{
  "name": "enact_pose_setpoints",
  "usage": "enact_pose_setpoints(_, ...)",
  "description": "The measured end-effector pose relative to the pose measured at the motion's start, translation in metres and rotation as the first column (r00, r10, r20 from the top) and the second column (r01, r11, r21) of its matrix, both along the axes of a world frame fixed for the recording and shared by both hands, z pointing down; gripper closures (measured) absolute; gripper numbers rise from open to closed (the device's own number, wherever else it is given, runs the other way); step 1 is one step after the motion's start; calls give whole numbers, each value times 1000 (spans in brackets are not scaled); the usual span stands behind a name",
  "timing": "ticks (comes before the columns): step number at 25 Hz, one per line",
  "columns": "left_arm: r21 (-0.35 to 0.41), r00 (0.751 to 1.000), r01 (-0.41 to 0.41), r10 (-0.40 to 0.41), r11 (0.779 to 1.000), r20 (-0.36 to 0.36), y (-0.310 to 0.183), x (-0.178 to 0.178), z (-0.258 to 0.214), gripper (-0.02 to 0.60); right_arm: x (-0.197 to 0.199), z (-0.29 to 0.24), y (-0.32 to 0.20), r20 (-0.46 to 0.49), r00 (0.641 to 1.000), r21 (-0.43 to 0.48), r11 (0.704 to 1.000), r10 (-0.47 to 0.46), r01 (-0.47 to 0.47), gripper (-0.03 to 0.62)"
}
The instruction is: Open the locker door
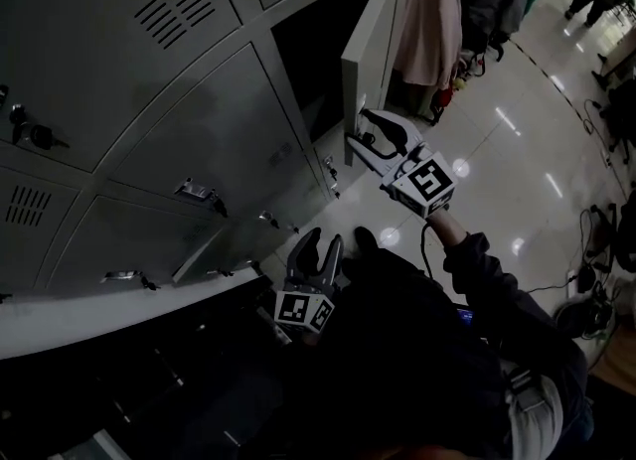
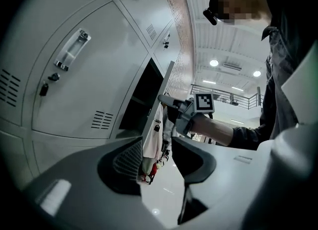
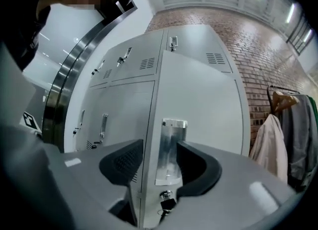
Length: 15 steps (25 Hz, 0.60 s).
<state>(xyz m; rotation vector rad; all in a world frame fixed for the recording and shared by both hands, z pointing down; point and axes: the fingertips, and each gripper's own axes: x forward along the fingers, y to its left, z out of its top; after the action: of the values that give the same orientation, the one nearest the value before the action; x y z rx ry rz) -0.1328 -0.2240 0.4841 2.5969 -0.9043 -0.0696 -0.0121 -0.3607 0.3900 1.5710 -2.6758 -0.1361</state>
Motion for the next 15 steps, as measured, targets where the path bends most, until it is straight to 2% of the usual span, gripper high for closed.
enact_pose_setpoints(2, 3, 1000, 24, -24, 1000, -3, 5, -7, -1, 397, -3, 7, -5, -8, 1000, -26, 1000, 15, -15, 401)
enact_pose_setpoints(4, 2, 999, 47, -47, 999, -3, 10, -15, -2, 397, -3, 12, -6, 11, 1000, -38, 999, 28, -27, 469)
enact_pose_setpoints(5, 1, 998, 56, -56, 998, -3, 12, -18, -1, 397, -2, 13, -5, 25, 999, -39, 999, 31, -30, 476)
enact_pose_setpoints(10, -10, 996, 86, -86, 996, -8, 19, -25, 4, 397, 21, 15, 17, 68, 996, -44, 998, 56, -53, 473)
enact_pose_setpoints(15, -30, 996, 84, -84, 996, -13, 27, -15, 14, 399, 69, 13, 52, 80, 982, -25, 986, 169, -168, 462)
